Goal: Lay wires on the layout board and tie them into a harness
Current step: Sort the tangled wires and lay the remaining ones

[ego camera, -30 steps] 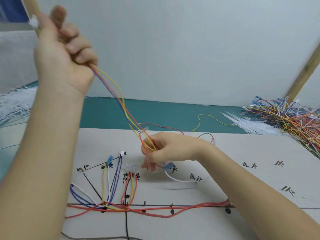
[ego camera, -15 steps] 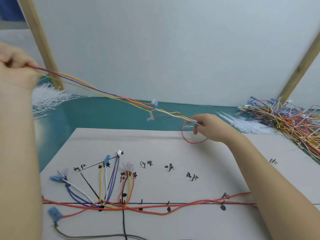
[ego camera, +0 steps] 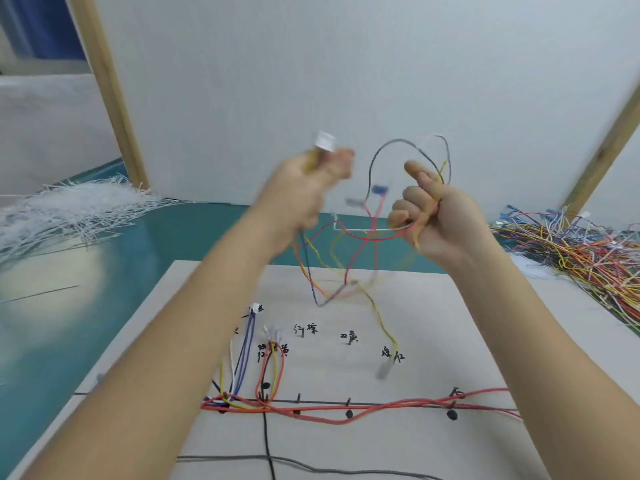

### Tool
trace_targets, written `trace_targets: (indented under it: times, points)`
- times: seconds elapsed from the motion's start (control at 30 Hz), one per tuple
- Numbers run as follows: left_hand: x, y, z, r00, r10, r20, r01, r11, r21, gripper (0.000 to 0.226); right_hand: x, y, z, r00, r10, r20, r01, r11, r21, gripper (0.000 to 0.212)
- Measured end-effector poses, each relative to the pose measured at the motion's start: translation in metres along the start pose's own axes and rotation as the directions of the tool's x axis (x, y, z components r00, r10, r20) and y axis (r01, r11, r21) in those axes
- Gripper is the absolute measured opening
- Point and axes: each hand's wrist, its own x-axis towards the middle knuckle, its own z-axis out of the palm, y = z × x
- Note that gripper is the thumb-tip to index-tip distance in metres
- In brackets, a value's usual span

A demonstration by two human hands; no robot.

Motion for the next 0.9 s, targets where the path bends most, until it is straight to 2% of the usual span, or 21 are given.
trace_targets:
  times: [0.07,0.1,0.17,0.23,0.3,0.37,0.43,0.5,0.6,0.7,0.73,0.87,0.9]
  points:
    - [-0.004,-0.003,0.016,0.992,-0.032,0.12,0.007,0.979,0.202,0.043,-0.006,-0.004,0.011,0.999,-0.024,0.027,0.023,0.998,0.056,0.026]
    - [-0.008,-0.004,0.021,0.982,-0.047,0.182,-0.008,0.957,0.289,0.047,-0.01,-0.008,0.015,0.999,-0.038,0.032,0.034,0.995,0.091,0.024]
    - [-0.016,-0.004,0.024,0.943,-0.094,0.318,-0.059,0.896,0.44,0.039,-0.017,-0.016,0.018,0.998,-0.061,0.032,0.056,0.988,0.141,0.019]
    - [-0.019,-0.003,0.023,0.925,-0.11,0.365,-0.089,0.868,0.489,0.027,-0.023,-0.024,0.017,0.995,-0.092,0.021,0.089,0.986,0.14,0.018]
    - [-0.022,0.005,0.023,0.96,-0.044,0.276,-0.065,0.924,0.376,0.025,-0.03,-0.032,0.014,0.992,-0.124,-0.013,0.124,0.992,0.026,0.022]
    - [-0.025,0.021,0.021,0.984,-0.005,0.178,-0.018,0.992,0.127,0.025,-0.036,-0.034,0.01,0.99,-0.13,-0.055,0.111,0.959,-0.261,0.024]
    - [-0.027,0.036,0.017,0.986,-0.024,0.163,0.04,0.995,-0.096,0.025,-0.044,-0.03,0.004,0.995,-0.063,-0.083,0.003,0.81,-0.587,0.024]
    - [-0.031,0.046,0.014,0.977,-0.081,0.195,0.13,0.959,-0.251,0.028,-0.054,-0.02,-0.003,0.987,0.143,-0.076,-0.151,0.646,-0.749,0.027]
    - [-0.042,0.049,0.015,0.95,-0.178,0.257,0.264,0.897,-0.354,0.031,-0.069,0.001,-0.011,0.901,0.433,-0.039,-0.292,0.536,-0.792,0.036]
    - [-0.053,0.048,0.012,0.937,-0.188,0.295,0.31,0.835,-0.455,0.033,-0.072,0.024,-0.003,0.857,0.515,0.025,-0.315,0.561,-0.766,0.041]
    - [-0.057,0.05,0.01,0.937,-0.177,0.302,0.312,0.813,-0.492,0.034,-0.071,0.031,0.003,0.868,0.496,0.023,-0.32,0.594,-0.738,0.039]
    - [-0.065,0.06,0.005,0.945,-0.137,0.297,0.296,0.743,-0.6,0.034,-0.063,0.042,0.028,0.965,0.254,-0.061,-0.228,0.706,-0.67,0.018]
    - [-0.066,0.062,0.004,0.948,-0.143,0.285,0.296,0.731,-0.616,0.035,-0.06,0.042,0.032,0.972,0.22,-0.077,-0.213,0.703,-0.678,0.017]
